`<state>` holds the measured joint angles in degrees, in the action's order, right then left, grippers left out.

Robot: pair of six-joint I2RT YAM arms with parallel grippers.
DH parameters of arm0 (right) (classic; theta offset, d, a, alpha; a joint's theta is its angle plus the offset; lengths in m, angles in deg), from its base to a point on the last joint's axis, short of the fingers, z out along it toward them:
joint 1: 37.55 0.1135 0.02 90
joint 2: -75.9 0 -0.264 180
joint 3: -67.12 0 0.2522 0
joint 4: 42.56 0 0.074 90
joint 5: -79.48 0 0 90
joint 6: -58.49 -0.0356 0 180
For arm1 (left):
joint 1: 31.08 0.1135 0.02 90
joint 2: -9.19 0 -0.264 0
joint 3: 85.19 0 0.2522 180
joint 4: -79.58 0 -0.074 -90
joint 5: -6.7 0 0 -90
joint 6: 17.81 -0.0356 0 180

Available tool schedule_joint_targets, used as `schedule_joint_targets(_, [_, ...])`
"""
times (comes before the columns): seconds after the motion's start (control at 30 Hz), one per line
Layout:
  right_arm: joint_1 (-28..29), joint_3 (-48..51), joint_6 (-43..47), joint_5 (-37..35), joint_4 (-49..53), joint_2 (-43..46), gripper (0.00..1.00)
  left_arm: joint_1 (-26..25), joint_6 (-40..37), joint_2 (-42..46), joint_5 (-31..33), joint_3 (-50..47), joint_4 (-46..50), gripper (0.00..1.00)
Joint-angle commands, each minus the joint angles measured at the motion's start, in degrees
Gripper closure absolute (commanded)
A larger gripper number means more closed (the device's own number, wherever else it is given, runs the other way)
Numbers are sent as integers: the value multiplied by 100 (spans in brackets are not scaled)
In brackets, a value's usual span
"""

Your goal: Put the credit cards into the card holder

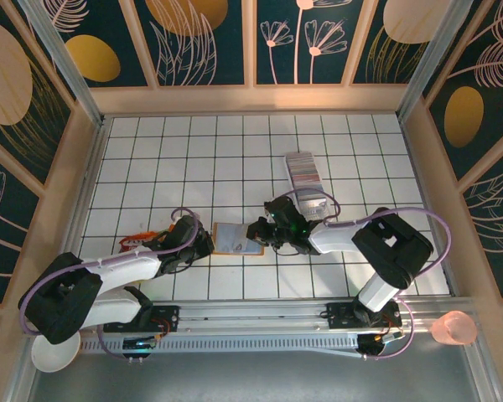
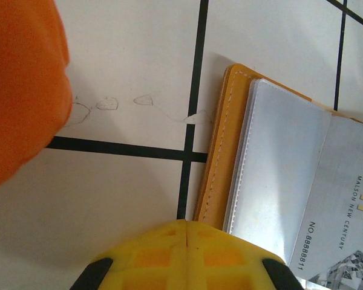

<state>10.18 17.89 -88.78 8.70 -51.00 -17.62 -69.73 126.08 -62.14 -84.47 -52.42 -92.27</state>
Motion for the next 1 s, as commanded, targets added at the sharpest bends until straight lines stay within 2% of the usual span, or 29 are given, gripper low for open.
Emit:
schedule_joint_targets(0.0, [18,11,250,-193,439,90,100,-11,-33,-43,-45,-68,-38,97])
schedule_joint_targets(0.17, [-22,22,385,-203,618,264,100,-18,-28,-11,-32,-125,-89,97])
schedule_joint_targets(0.33, [17,83,142,26,29,-12,100,-15,8,-30,-50,-125,-109,97])
schedule_joint_targets(0.97, [56,339,-227,455,-955,-297,100,-11,-19,47,-7,-166,-3,97])
